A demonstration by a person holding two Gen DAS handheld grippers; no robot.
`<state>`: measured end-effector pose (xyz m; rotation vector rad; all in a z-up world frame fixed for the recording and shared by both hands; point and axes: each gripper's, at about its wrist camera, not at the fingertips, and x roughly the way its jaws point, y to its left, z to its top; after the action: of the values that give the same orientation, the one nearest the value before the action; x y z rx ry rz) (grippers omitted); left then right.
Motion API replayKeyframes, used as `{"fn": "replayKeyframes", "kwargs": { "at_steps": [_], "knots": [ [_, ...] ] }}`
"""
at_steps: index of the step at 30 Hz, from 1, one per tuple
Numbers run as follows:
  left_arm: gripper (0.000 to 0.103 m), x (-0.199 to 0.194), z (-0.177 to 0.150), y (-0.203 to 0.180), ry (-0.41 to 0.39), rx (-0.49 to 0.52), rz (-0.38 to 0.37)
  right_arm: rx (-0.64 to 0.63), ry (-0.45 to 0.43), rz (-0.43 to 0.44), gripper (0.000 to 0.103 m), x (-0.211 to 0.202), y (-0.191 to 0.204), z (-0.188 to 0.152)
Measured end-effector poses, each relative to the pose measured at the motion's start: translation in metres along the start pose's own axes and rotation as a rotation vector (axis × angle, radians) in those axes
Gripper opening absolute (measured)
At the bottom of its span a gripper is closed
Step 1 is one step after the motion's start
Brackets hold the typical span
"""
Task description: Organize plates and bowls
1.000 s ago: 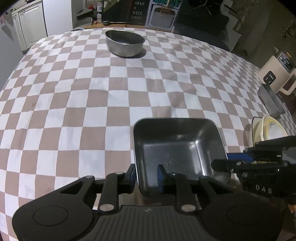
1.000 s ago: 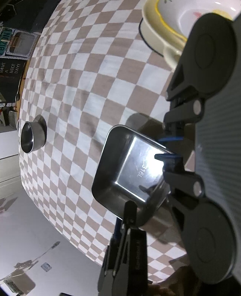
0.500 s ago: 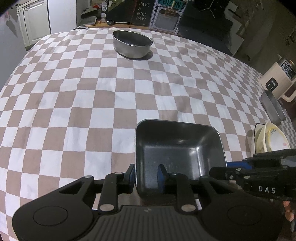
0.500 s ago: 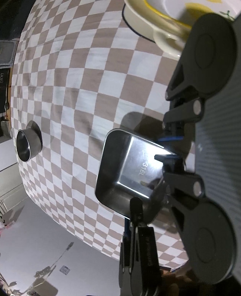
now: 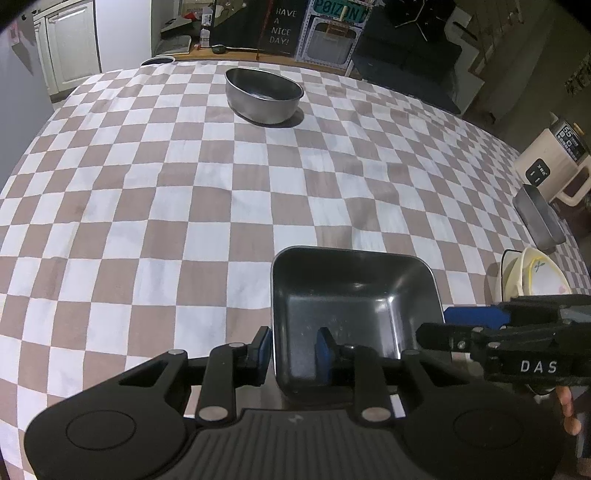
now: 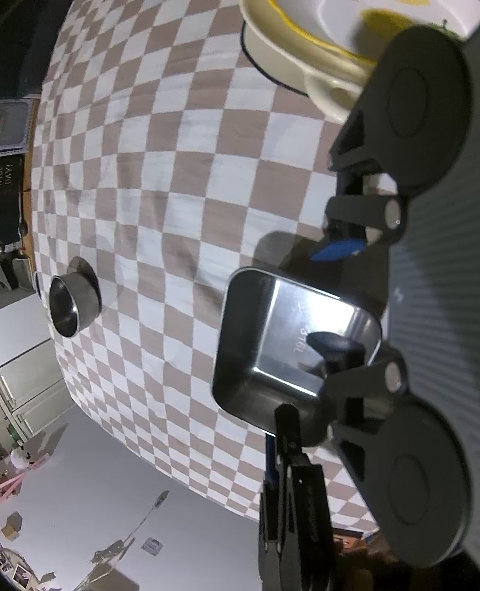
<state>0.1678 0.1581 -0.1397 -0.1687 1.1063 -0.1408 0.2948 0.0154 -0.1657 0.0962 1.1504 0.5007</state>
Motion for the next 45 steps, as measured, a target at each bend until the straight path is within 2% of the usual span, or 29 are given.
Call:
{"fn": "replayKeyframes", "kwargs": {
  "at_steps": [8, 11, 13, 14, 16, 19, 24, 29, 32, 36, 40, 45],
  "knots": [
    [0.052, -0.012, 0.005, -0.002, -0.035, -0.017, 0.018, -0.027, -0.053, -0.018, 0.067, -0.017, -0.002, 0.001],
    [0.07, -0.017, 0.01, -0.007, -0.061, -0.027, 0.018, -0.026, -0.086, -0.03, 0.072, -0.028, -0.006, 0.001],
    [0.088, -0.019, 0.013, -0.012, -0.085, -0.031, 0.014, -0.02, -0.113, -0.036, 0.081, -0.037, -0.011, 0.002],
    [0.091, -0.02, 0.015, -0.015, -0.096, -0.03, 0.012, -0.018, -0.13, -0.041, 0.083, -0.043, -0.015, 0.002],
    [0.098, -0.019, 0.019, -0.023, -0.106, -0.025, 0.007, -0.014, -0.168, -0.056, 0.094, -0.054, -0.023, 0.002],
    [0.102, -0.018, 0.024, -0.036, -0.112, -0.01, 0.002, 0.008, -0.227, -0.076, 0.102, -0.069, -0.039, 0.001],
    [0.103, -0.014, 0.032, -0.068, -0.141, 0.052, 0.008, 0.065, -0.291, -0.099, 0.103, -0.095, -0.075, 0.0],
    [0.103, -0.009, 0.043, -0.109, -0.186, 0.104, -0.049, 0.151, -0.356, -0.126, 0.103, -0.125, -0.118, -0.004],
    [0.103, 0.0, 0.051, -0.137, -0.184, 0.15, -0.072, 0.213, -0.387, -0.145, 0.103, -0.142, -0.146, -0.009],
    [0.103, 0.013, 0.061, -0.179, -0.196, 0.23, -0.093, 0.354, -0.439, -0.169, 0.103, -0.164, -0.19, -0.018],
    [0.103, 0.032, 0.077, -0.223, -0.2, 0.306, -0.113, 0.552, -0.491, -0.128, 0.103, -0.181, -0.238, -0.031],
    [0.103, 0.055, 0.107, -0.282, -0.206, 0.392, -0.126, 0.754, -0.547, -0.193, 0.103, -0.188, -0.284, -0.044]
  ]
}}
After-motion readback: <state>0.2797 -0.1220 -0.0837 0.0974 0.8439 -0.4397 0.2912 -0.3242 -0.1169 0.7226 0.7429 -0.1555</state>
